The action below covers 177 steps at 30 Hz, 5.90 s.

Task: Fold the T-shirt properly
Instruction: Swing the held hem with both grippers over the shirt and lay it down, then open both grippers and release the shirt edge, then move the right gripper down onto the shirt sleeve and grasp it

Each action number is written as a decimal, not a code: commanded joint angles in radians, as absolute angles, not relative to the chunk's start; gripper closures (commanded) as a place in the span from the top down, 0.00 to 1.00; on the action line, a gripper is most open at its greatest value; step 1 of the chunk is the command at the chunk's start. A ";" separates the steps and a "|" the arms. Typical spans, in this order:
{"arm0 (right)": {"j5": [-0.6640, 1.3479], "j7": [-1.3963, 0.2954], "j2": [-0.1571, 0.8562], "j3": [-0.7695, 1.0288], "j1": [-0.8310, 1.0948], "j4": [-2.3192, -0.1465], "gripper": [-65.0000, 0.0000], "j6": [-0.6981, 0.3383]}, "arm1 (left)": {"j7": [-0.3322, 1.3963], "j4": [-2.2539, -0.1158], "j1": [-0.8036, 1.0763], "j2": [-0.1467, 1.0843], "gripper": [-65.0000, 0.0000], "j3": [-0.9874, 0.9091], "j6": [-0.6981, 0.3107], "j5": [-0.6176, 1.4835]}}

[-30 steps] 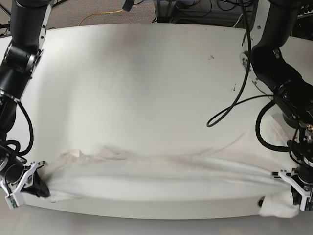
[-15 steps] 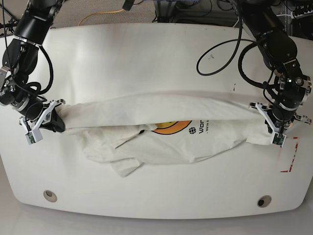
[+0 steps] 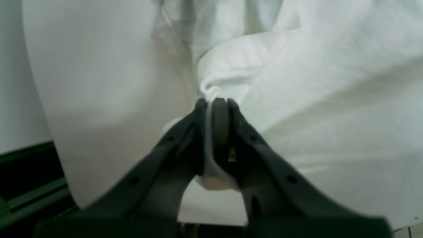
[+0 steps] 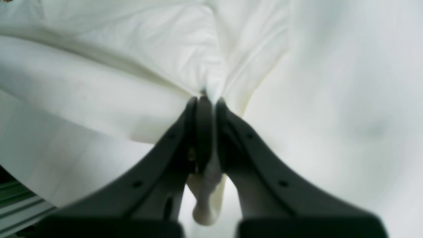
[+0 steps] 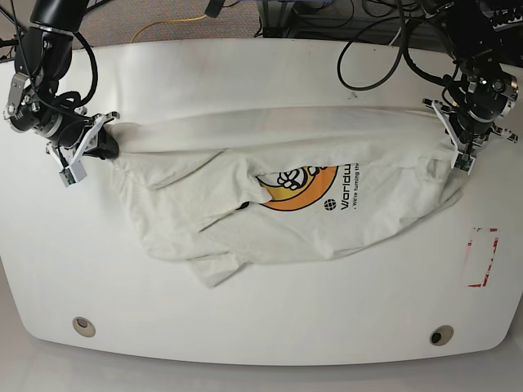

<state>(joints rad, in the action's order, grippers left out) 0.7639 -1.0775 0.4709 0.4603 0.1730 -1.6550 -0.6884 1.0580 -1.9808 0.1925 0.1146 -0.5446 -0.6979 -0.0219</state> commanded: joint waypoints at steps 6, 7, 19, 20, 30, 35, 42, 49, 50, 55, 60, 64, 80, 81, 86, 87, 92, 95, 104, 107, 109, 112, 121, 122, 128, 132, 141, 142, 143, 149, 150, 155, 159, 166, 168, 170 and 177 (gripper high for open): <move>0.776 -1.056 0.493 0.470 0.208 -1.673 0.00 -0.691 | 1.044 -1.997 0.240 0.134 0.00 -0.564 -0.698 -0.031; 0.776 -1.056 0.493 0.470 0.211 -1.673 0.00 -0.691 | 1.044 -1.995 0.243 0.134 0.00 -0.564 -0.698 -0.031; 0.773 -1.056 0.493 0.469 0.302 -1.673 0.00 -0.688 | 1.044 -1.945 0.280 0.174 0.00 -0.595 -0.698 -0.025; 0.773 -1.056 0.493 0.470 0.311 -1.673 0.00 -0.688 | 1.044 -1.945 0.280 0.173 0.00 -0.598 -0.698 -0.025; 0.783 -1.056 0.441 0.512 0.332 -1.676 0.40 -0.690 | 1.044 -1.942 0.280 0.173 0.57 -0.596 -0.698 -0.025; 0.785 -1.056 0.372 0.610 0.394 -1.824 0.68 -0.690 | 1.047 -1.940 0.289 0.179 0.59 -0.636 -0.698 0.041; 0.773 -1.070 0.367 0.613 0.397 -1.871 0.69 -0.690 | 1.156 -1.942 0.297 0.205 0.59 -0.794 -0.698 0.225; 0.725 -1.072 0.387 0.591 0.348 -1.793 0.69 -0.688 | 1.187 -1.940 0.320 0.242 0.59 -0.819 -0.698 0.415; 0.708 -1.072 0.389 0.582 0.344 -1.788 0.69 -0.690 | 1.187 -1.940 0.341 0.242 0.59 -0.819 -0.698 0.447; 0.687 -1.075 0.386 0.564 0.348 -1.788 0.68 -0.693 | 1.185 -1.940 0.360 0.237 0.59 -0.819 -0.698 0.481; 0.676 -1.076 0.361 0.538 0.348 -1.778 0.68 -0.698 | 1.184 -1.939 0.360 0.236 0.59 -0.825 -0.698 0.406; 0.688 -1.076 0.355 0.533 0.351 -1.770 0.65 -0.698 | 1.127 -1.936 0.364 0.225 0.59 -0.817 -0.698 0.344; 0.687 -1.113 0.337 0.538 0.351 -1.790 0.00 -0.698 | 0.921 -1.624 0.360 0.199 0.59 -0.757 -0.698 0.159; 0.687 -1.113 0.338 0.539 0.357 -1.790 0.00 -0.698 | 0.921 -1.624 0.360 0.200 0.59 -0.759 -0.698 0.159; 0.688 -1.118 0.371 0.542 0.400 -1.791 0.00 -0.698 | 0.921 -1.620 0.360 0.255 0.59 -0.757 -0.698 0.157; 0.688 -1.118 0.372 0.542 0.406 -1.799 0.00 -0.698 | 0.921 -1.620 0.360 0.262 0.59 -0.757 -0.698 0.157; 0.687 -1.118 0.367 0.588 0.473 -1.865 0.15 -0.698 | 0.921 -1.620 0.364 0.289 0.59 -0.757 -0.698 0.157; 0.687 -1.121 0.363 0.621 0.486 -1.893 0.40 -0.698 | 0.921 -1.623 0.361 0.291 0.59 -0.756 -0.698 0.157; 0.710 -1.155 0.348 0.688 0.519 -1.928 0.65 -0.698 | 0.923 -1.636 0.360 0.292 0.59 -0.756 -0.698 0.157; 0.797 -1.168 0.344 0.717 0.521 -1.982 0.65 -0.698 | 0.924 -1.646 0.358 0.289 0.59 -0.748 -0.698 0.157; 0.871 -1.191 0.344 0.719 0.521 -1.991 0.65 -0.698 | 0.924 -1.658 0.360 0.291 0.59 -0.722 -0.698 0.157; 0.966 -1.198 0.328 0.716 0.515 -1.988 0.64 -0.698 | 0.924 -1.669 0.361 0.291 0.59 -0.711 -0.698 0.159; 0.908 -1.201 0.252 0.598 0.460 -1.916 0.64 -0.698 | 0.924 -1.669 0.360 0.288 0.59 -0.704 -0.698 0.159; 0.875 -1.201 0.242 0.590 0.456 -1.888 0.64 -0.698 | 0.924 -1.666 0.360 0.288 0.59 -0.704 -0.698 0.159; 0.742 -1.196 0.222 0.588 0.466 -1.830 0.64 -0.698 | 0.924 -1.659 0.358 0.291 0.59 -0.704 -0.698 0.156; 0.671 -1.196 0.228 0.591 0.510 -1.836 0.64 -0.698 | 0.924 -1.659 0.360 0.292 0.59 -0.704 -0.698 0.156; 0.651 -1.196 0.277 0.630 0.587 -1.891 0.64 -0.698 | 0.924 -1.667 0.360 0.294 0.59 -0.704 -0.698 0.157; 0.673 -1.196 0.280 0.644 0.593 -1.917 0.64 -0.698 | 0.924 -1.670 0.360 0.294 0.59 -0.702 -0.698 0.157; 0.691 -1.198 0.278 0.653 0.593 -1.939 0.64 -0.698 | 0.924 -1.676 0.358 0.294 0.59 -0.702 -0.698 0.157; 0.799 -1.201 0.302 0.668 0.544 -1.983 0.64 -0.698 | 0.926 -1.748 0.358 0.288 0.59 -0.702 -0.698 0.163; 0.800 -1.201 0.312 0.668 0.516 -1.983 0.64 -0.698 | 0.928 -1.765 0.358 0.288 0.59 -0.702 -0.698 0.163; 0.791 -1.201 0.323 0.665 0.390 -1.965 0.64 -0.698 | 0.928 -1.827 0.349 0.285 0.59 -0.702 -0.698 0.163; 0.714 -1.202 0.326 0.611 0.220 -1.874 0.64 -0.698 | 0.964 -1.831 0.268 0.266 0.59 -0.708 -0.698 0.159; 0.515 -1.194 0.320 0.518 -0.068 -1.643 0.64 -0.698 | 1.032 -1.831 0.140 0.266 0.59 -0.730 -0.698 0.156; 0.489 -1.182 0.320 0.490 -0.124 -1.586 0.64 -0.698 | 1.038 -1.831 0.125 0.266 0.59 -0.733 -0.698 0.148; 0.463 -1.125 0.320 0.458 -0.208 -1.489 0.64 -0.698 | 1.038 -1.831 0.107 0.265 0.59 -0.723 -0.698 0.104; 0.375 -0.955 0.321 0.298 -0.435 -1.165 0.64 -0.698 | 1.040 -1.830 0.067 0.263 0.59 -0.696 -0.698 0.033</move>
<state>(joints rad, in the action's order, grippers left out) 0.3939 -1.0130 0.3073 0.3176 -0.3767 -1.2285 -0.7074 1.0519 -1.8126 0.0834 0.2455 -0.6987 -0.7006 0.0387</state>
